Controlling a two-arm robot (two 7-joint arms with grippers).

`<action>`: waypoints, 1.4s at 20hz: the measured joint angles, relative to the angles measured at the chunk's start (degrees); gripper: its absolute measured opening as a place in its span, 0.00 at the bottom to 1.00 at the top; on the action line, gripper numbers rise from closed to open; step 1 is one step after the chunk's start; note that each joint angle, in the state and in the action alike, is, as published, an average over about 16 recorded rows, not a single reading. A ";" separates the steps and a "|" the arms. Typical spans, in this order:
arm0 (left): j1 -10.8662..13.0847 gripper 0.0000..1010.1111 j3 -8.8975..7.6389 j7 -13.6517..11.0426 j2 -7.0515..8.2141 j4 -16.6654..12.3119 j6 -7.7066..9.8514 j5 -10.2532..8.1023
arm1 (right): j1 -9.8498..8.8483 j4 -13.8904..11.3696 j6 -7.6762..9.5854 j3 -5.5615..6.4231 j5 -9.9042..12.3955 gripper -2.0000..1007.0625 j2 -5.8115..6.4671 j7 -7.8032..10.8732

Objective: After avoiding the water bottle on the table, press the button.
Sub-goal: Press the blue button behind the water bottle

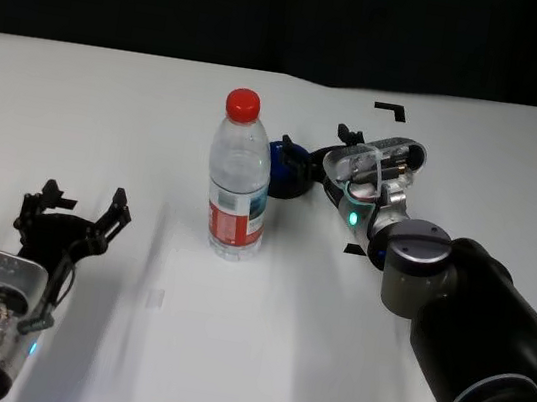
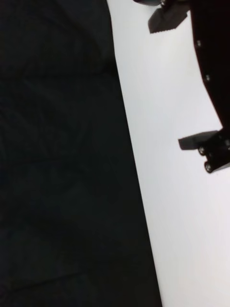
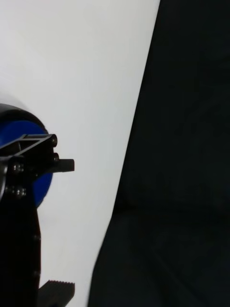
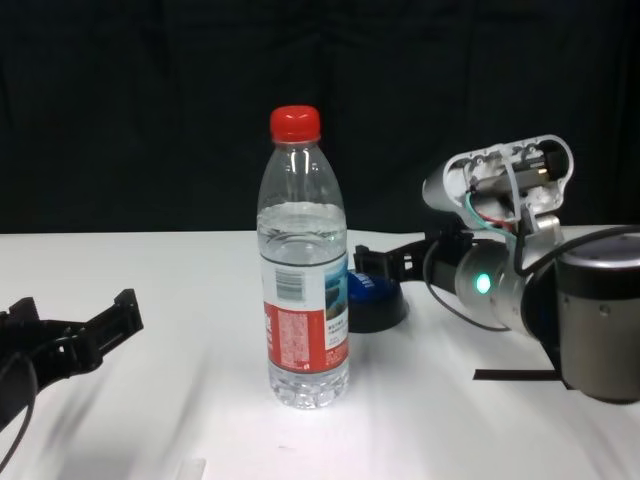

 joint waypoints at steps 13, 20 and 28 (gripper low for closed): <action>0.00 0.99 0.00 0.00 0.00 0.00 0.00 0.00 | 0.00 0.71 1.36 -0.02 -0.70 1.00 -0.13 -0.42; 0.00 0.99 0.00 0.00 0.00 0.00 0.00 0.00 | 0.09 1.20 1.83 0.06 -0.85 1.00 -0.21 -0.41; 0.00 0.99 0.00 0.00 0.00 0.00 0.00 0.00 | 0.11 1.48 1.91 0.26 -0.76 1.00 -0.24 -0.23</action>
